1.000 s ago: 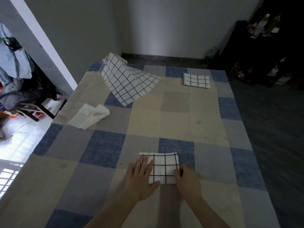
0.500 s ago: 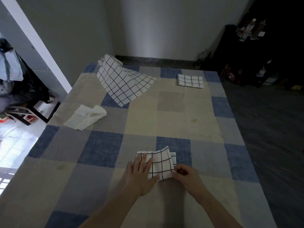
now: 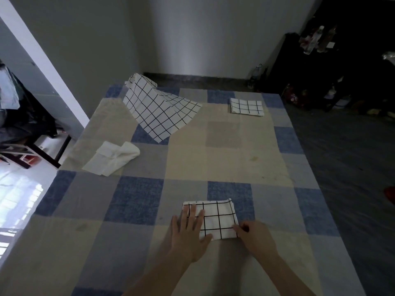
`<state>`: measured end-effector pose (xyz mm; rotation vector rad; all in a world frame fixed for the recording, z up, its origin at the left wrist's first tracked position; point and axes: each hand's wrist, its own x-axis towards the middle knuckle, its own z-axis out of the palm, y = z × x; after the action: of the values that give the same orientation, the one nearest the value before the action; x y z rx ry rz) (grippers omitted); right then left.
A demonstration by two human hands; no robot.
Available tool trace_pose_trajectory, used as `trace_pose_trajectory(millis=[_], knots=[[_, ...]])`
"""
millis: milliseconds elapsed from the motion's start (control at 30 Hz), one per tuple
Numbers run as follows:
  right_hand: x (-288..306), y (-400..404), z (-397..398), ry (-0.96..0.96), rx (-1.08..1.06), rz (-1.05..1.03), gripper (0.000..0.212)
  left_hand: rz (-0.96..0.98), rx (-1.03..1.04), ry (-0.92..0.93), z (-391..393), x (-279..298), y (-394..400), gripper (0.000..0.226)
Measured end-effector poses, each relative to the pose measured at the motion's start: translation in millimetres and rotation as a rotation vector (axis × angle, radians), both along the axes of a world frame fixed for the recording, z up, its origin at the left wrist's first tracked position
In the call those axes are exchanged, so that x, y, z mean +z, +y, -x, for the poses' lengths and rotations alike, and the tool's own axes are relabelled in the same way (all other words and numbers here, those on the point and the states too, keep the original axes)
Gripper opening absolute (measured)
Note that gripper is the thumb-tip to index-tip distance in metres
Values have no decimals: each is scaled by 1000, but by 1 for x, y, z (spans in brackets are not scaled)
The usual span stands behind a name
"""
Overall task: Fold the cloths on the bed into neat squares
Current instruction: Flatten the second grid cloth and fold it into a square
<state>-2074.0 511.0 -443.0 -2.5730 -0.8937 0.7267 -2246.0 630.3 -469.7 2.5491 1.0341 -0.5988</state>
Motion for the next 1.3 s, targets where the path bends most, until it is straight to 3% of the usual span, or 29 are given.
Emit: trace_pose_trajectory(millis=[133, 300, 433, 533, 600, 700, 933, 1000, 1300], knots=[[6, -4, -16, -57, -224, -13, 29, 19, 0, -28, 0, -7, 1, 78], [3, 12, 7, 240, -307, -74, 34, -8, 10, -41, -1, -10, -1, 81], [-13, 22, 20, 530, -520, -133, 41, -34, 10, -113, 0, -17, -1, 83], [-13, 25, 21, 425, -435, -75, 28, -57, 75, -206, 2, -10, 0, 78], [-9, 23, 19, 321, -353, -32, 22, -87, 1, -168, 3, -11, 0, 79], [-9, 16, 15, 256, -344, 27, 29, -68, 11, -218, 6, -19, 1, 82], [-7, 22, 15, 310, -395, -54, 30, -84, 16, -228, 7, -19, 1, 80], [-5, 27, 14, 330, -383, -91, 31, -10, 42, -216, 8, -23, 0, 80], [-8, 31, -2, 211, -166, -66, 38, -96, 7, -291, 20, -27, -1, 67]])
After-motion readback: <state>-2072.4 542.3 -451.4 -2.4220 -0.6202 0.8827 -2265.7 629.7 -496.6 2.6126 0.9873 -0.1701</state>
